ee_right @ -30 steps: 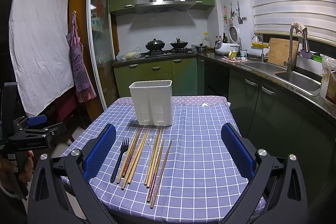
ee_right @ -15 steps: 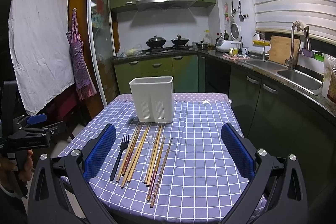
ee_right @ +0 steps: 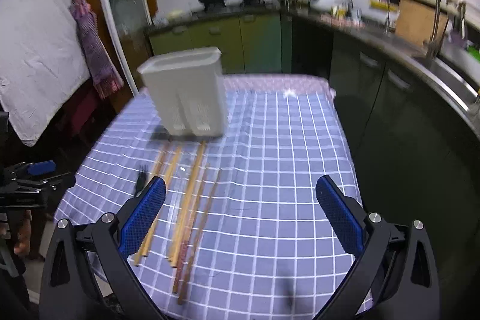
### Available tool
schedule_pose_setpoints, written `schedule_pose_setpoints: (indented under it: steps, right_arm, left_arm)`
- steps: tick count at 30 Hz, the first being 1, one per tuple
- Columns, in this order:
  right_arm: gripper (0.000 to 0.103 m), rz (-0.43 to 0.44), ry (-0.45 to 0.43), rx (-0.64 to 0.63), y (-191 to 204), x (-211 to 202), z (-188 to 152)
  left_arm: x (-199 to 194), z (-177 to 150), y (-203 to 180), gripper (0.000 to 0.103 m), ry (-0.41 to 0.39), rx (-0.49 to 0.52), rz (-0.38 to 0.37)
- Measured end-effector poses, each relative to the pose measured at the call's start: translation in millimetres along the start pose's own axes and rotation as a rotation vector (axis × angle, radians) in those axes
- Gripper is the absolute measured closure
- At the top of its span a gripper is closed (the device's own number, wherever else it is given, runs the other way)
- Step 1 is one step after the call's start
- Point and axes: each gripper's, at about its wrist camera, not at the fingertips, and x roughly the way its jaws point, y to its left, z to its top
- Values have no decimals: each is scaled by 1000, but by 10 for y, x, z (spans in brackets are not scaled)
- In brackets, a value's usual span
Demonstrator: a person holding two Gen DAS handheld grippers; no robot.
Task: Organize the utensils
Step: 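Grasp the black fork with the left tool while the right tool approaches the clear spoon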
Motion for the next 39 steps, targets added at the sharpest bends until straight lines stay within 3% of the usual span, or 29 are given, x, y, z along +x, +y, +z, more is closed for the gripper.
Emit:
schedule_pose_setpoints:
  steps: [3, 6, 8, 14, 19, 31, 36, 39]
  right_arm:
    - [4, -19, 110, -2, -137, 366, 114]
    - [4, -15, 188, -7, -189, 619, 162]
    - [4, -13, 233, 3, -231, 749, 167]
    - [4, 8, 267, -7, -195, 879, 129]
    - [4, 21, 280, -40, -101, 950, 90]
    - [4, 38, 285, -74, -14, 972, 63]
    - [4, 32, 299, -96, 68, 980, 128]
    - [4, 68, 355, -101, 192, 1046, 159]
  left_arm:
    - [300, 140, -91, 10, 98, -10, -13]
    - [597, 218, -243, 33, 210, -1, -21]
    - [784, 237, -349, 37, 282, 10, -30]
    - [1072, 271, -513, 56, 353, 2, 4]
    - [1265, 248, -509, 86, 408, -51, 36]
    - [1434, 258, -561, 92, 406, -50, 104]
    - [1426, 263, -511, 94, 403, -55, 75]
    - [1356, 244, -409, 95, 366, -62, 59]
